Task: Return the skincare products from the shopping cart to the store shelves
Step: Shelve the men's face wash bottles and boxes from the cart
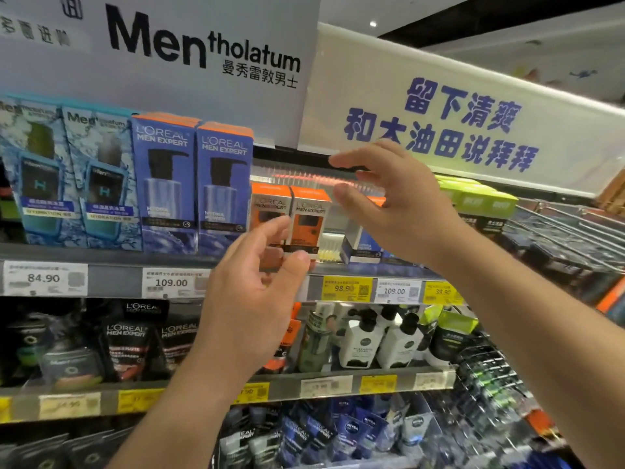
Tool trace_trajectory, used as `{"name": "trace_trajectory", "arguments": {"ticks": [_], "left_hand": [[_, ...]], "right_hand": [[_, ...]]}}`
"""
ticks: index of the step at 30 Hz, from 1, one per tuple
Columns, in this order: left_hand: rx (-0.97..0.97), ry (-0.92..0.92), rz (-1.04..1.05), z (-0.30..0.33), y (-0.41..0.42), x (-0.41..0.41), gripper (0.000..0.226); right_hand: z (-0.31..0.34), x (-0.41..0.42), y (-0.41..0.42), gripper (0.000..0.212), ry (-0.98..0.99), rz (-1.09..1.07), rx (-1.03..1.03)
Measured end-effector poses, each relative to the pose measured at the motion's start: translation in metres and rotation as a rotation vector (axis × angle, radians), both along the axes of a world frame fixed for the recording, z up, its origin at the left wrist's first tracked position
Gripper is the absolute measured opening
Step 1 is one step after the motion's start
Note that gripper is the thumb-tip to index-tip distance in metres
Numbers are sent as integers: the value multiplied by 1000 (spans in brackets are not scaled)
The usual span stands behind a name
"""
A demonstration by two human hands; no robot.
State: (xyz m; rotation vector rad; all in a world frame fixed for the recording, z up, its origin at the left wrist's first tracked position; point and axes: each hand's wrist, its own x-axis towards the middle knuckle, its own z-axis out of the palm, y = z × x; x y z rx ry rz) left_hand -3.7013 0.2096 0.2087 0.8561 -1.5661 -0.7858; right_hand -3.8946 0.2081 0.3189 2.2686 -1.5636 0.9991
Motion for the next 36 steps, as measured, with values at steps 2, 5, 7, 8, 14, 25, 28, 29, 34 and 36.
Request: {"name": "trace_trajectory", "arguments": {"ticks": [2,5,7,8,14,25,28,29,34,36], "left_hand": [[-26,-6,-39,1,5,-13,46],[-45,-27,-124,1,15,-37,52],[-54,-53,-205,-2,25,-57,52],[-54,-69,-250,-3,30,-68,53],[-26,-188,-531,-26,70,-144,51],[39,-536,-974,-117,199,-283,52],[52,-636,-1063,-144,239,-312,45],[54,-665,-1091,-151,253,-320,44],[85,-816,-1190,-190,304,-349,36],[135,-867,-1206,-201,320,-357,41]], "right_hand": [[-9,-13,19,38,-68,30,-67],[-28,-35,53,32,-130,-1,-193],[-46,-53,78,31,-203,-56,-234],[-56,-62,91,30,-248,-88,-242],[-126,-116,183,24,-449,-339,-201],[-271,-175,386,24,-909,-861,-123],[-305,-182,441,25,-1036,-1011,-110],[-317,-185,457,27,-1065,-1055,-105],[-367,-193,524,11,-1268,-1173,-103],[-389,-198,547,15,-1351,-1219,-112]]}}
